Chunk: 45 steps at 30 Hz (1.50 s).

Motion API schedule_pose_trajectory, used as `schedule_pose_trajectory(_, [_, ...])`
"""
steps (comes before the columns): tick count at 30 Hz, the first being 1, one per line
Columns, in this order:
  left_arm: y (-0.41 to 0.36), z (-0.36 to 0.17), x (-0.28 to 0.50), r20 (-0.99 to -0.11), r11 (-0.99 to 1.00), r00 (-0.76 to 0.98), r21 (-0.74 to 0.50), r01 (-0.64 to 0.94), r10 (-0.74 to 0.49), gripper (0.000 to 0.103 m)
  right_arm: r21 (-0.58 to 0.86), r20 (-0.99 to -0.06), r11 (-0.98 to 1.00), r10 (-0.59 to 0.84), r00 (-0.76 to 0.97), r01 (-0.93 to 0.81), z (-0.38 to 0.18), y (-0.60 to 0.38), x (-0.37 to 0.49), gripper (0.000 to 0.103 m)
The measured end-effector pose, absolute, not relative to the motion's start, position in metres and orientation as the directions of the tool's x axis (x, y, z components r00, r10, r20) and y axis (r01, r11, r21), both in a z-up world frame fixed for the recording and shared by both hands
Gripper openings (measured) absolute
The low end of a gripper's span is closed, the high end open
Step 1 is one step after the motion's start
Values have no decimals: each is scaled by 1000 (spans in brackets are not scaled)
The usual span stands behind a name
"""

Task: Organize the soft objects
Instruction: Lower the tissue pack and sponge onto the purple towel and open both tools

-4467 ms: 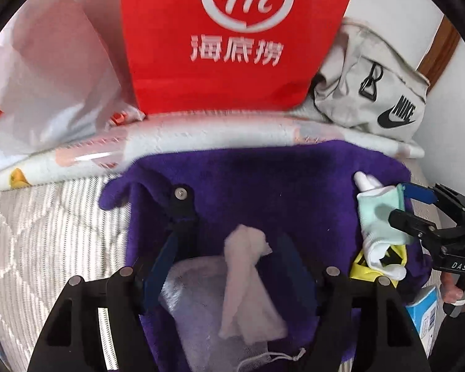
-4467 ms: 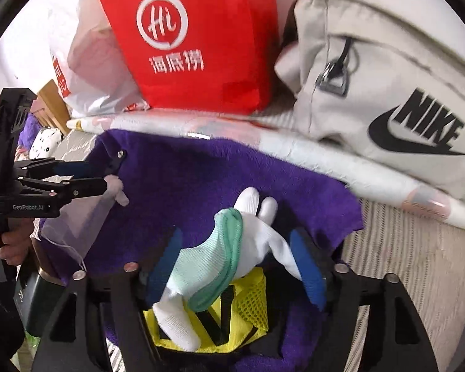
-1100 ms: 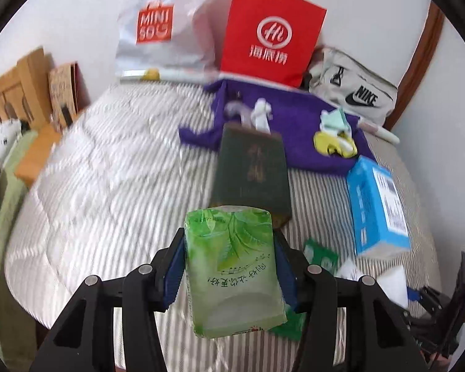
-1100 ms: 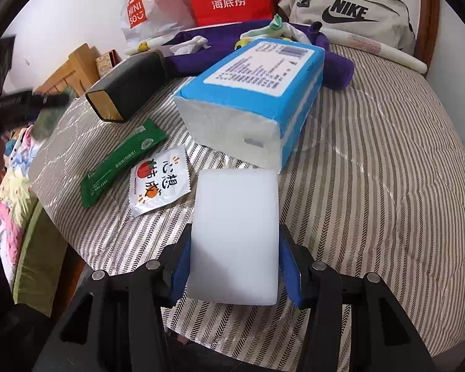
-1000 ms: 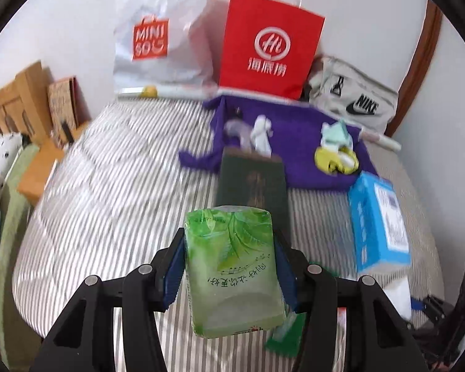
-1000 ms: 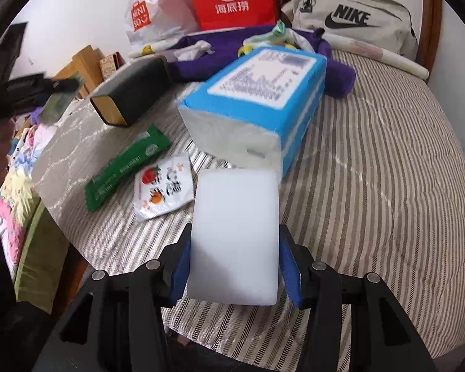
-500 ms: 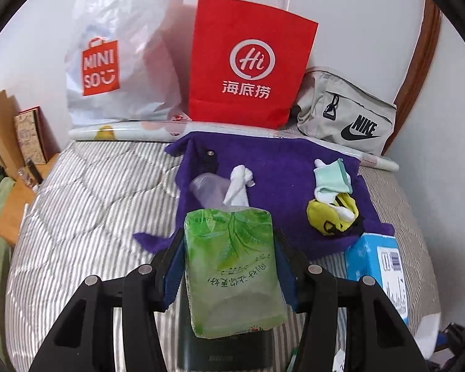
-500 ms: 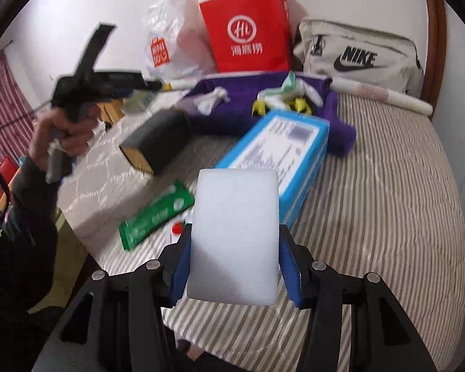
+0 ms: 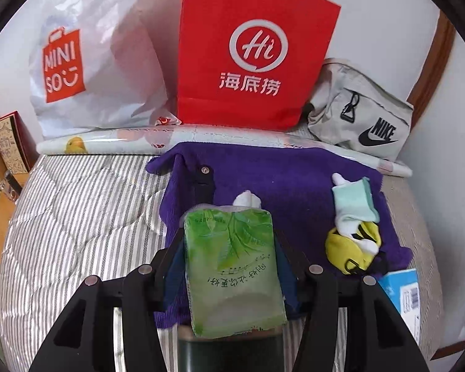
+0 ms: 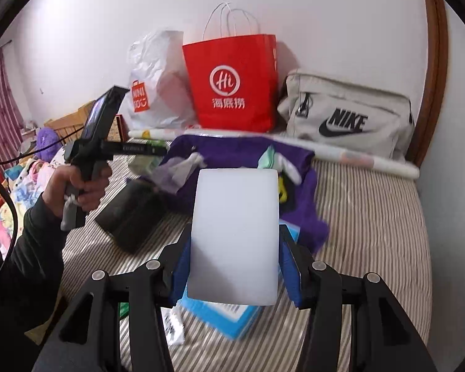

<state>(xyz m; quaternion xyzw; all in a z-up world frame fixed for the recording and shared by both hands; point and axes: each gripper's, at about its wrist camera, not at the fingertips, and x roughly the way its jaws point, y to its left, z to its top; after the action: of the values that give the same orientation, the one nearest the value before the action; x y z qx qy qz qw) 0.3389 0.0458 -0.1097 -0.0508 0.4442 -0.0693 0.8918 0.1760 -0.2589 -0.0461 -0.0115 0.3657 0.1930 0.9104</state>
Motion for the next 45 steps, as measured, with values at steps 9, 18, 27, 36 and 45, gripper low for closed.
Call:
schedule_pose_trajectory(9, [45, -129, 361, -826, 986, 538, -149, 81, -169, 51, 114, -690, 943, 302, 658, -313, -56, -249, 258, 51])
schedule_pose_trajectory(18, [43, -149, 376, -868, 991, 477, -117, 72, -137, 51, 126, -741, 941, 300, 601, -314, -85, -229, 335, 51])
schedule_pose_trajectory(27, [43, -150, 389, -878, 986, 448, -143, 84, -165, 52, 128, -795, 943, 283, 537, -308, -120, -215, 369, 51])
schedule_pose_trajectory(36, [42, -147, 391, -876, 978, 436, -181, 102, -208, 56, 111, -845, 942, 257, 468, -317, -149, -207, 385, 51])
schedule_pose_trajectory(45, [41, -142, 392, -869, 979, 450, -174, 109, -205, 64, 166, -866, 934, 291, 407, -316, -161, -205, 396, 52])
